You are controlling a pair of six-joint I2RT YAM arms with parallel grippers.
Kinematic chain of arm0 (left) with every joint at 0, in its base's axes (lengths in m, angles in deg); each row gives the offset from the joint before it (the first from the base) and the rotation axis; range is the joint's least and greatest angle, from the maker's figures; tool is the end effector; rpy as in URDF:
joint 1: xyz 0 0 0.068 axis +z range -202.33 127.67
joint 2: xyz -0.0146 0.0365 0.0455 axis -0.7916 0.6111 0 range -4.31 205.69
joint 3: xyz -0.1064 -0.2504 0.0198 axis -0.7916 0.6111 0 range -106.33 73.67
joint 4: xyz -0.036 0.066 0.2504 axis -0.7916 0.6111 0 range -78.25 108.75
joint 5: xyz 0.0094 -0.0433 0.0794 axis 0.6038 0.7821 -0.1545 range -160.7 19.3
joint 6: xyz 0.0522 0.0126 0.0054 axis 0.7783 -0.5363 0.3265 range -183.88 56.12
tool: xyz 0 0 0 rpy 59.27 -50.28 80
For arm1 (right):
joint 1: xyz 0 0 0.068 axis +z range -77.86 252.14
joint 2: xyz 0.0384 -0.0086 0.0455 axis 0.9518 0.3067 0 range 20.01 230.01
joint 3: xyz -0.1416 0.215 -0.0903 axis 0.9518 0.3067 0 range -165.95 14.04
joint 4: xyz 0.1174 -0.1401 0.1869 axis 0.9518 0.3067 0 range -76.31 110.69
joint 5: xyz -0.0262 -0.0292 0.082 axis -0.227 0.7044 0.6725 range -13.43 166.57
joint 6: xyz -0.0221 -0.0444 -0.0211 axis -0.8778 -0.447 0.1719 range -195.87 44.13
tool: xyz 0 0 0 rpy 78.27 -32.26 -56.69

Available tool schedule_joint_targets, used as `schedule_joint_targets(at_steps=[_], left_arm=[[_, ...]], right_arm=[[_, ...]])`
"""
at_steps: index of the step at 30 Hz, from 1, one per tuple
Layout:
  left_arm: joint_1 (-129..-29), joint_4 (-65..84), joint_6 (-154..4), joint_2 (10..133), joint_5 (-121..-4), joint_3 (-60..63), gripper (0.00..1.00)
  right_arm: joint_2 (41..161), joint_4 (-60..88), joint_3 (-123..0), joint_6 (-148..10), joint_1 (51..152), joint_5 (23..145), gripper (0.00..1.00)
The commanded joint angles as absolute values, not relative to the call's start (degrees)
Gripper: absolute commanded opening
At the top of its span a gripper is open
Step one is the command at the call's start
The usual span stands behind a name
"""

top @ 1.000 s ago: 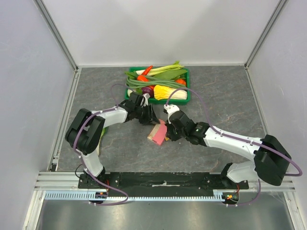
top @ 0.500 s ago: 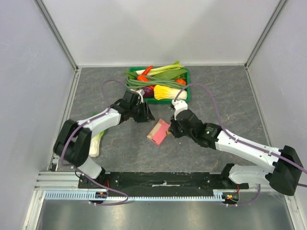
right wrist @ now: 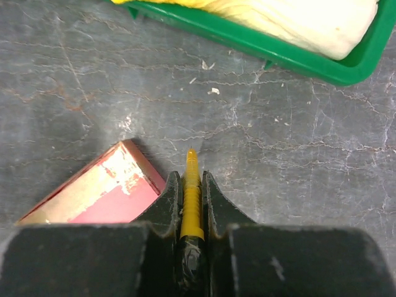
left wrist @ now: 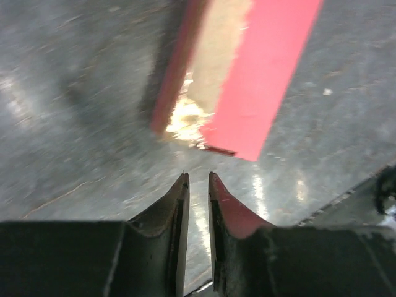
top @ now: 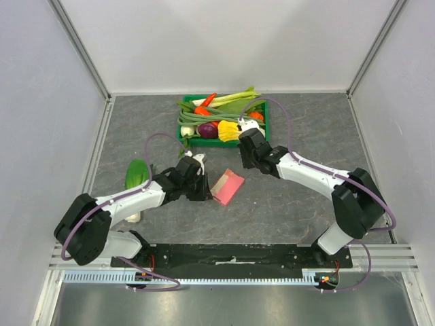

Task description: Unpack the express box

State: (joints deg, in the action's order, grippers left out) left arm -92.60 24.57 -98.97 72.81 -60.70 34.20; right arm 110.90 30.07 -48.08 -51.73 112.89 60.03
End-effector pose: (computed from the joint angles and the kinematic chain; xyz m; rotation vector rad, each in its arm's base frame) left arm 0.1952 -0.1735 0.1844 0.1988 2.5914 -0.7504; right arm 0.2673 0.2168 0.2356 -0.1980 2.3208 0.2296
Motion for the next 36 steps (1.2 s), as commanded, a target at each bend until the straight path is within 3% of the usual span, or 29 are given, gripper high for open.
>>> schedule_joint_targets(at_steps=[1, 14, 24, 31, 36], left_arm=[[-92.3, 27.2, -102.3, 67.7, -70.6, 37.7, 0.24], [-92.3, 24.0, -98.5, 82.3, -72.0, 28.8, 0.23], [-92.1, 24.7, -94.6, 89.9, -74.7, 17.5, 0.31], [-92.0, 26.9, -98.7, 93.9, -79.0, 12.1, 0.47], [-91.8, 29.2, -100.4, 88.6, -84.3, 13.1, 0.55]], right_arm=[[111.2, 30.1, -50.5, -53.4, 112.6, 62.1, 0.00], [104.3, 34.2, -42.7, -47.6, 112.8, 72.9, 0.00], [94.9, 37.4, -37.4, -41.8, 119.2, 73.0, 0.00], [93.1, 40.8, -37.7, -40.6, 124.4, 67.5, 0.00], [91.0, 44.1, -39.8, -41.6, 124.6, 64.4, 0.00]])
